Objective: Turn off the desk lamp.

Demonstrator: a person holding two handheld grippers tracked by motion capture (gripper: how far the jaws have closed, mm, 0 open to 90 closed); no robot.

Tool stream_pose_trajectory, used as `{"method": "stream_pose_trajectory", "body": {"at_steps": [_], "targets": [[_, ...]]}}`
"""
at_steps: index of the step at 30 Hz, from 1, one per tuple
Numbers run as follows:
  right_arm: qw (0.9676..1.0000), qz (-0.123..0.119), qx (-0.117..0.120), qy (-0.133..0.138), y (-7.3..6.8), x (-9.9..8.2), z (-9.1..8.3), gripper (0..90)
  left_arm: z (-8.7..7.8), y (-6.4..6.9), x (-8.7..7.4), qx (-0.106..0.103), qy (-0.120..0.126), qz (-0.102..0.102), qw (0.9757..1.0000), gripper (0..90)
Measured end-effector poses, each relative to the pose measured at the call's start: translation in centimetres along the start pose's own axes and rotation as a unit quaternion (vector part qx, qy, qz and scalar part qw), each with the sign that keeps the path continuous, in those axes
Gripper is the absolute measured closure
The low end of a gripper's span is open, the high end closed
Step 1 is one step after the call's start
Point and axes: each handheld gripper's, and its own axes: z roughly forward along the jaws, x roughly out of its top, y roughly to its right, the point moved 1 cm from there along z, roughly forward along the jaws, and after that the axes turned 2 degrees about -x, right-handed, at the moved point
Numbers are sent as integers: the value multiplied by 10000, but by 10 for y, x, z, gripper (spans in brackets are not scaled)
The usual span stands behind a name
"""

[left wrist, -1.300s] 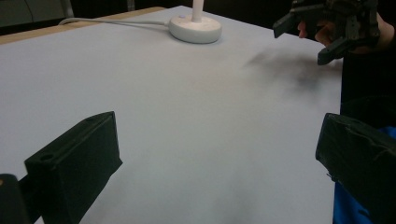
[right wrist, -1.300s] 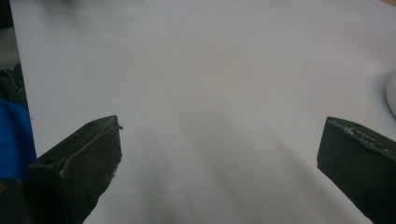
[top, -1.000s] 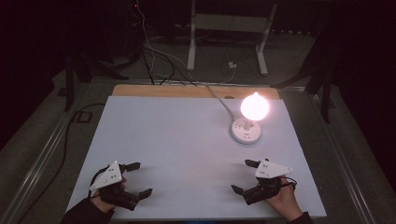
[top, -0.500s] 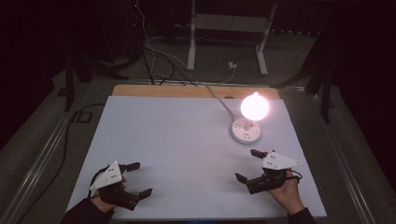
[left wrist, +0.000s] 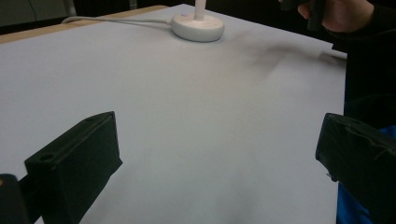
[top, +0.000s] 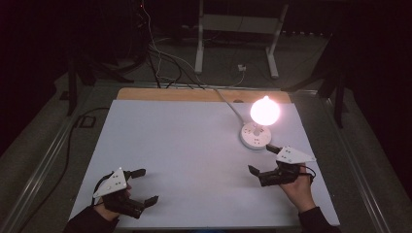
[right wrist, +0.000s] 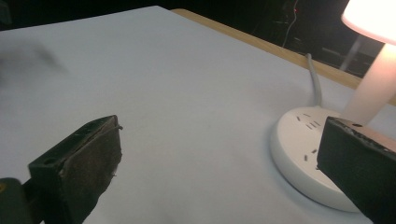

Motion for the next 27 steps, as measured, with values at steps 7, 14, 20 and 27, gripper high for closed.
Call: {"method": "stream_pose_trajectory", "body": {"at_steps": [7,14,20,27], "targets": [[9999,134,-81,-73,17,-5,10,0,0,1,0,30,-8,48,10000,4],[9988,256,-391,-172,37,-7,16,0,0,1,0,10,-12,36,10000,4],[9939,875,-677,-29,56,-12,22,0,0,0,0,13,-10,28,10000,4],[9908,1017,-885,-124,64,-13,31,0,0,0,0,18,13,5,10000,4]]}}
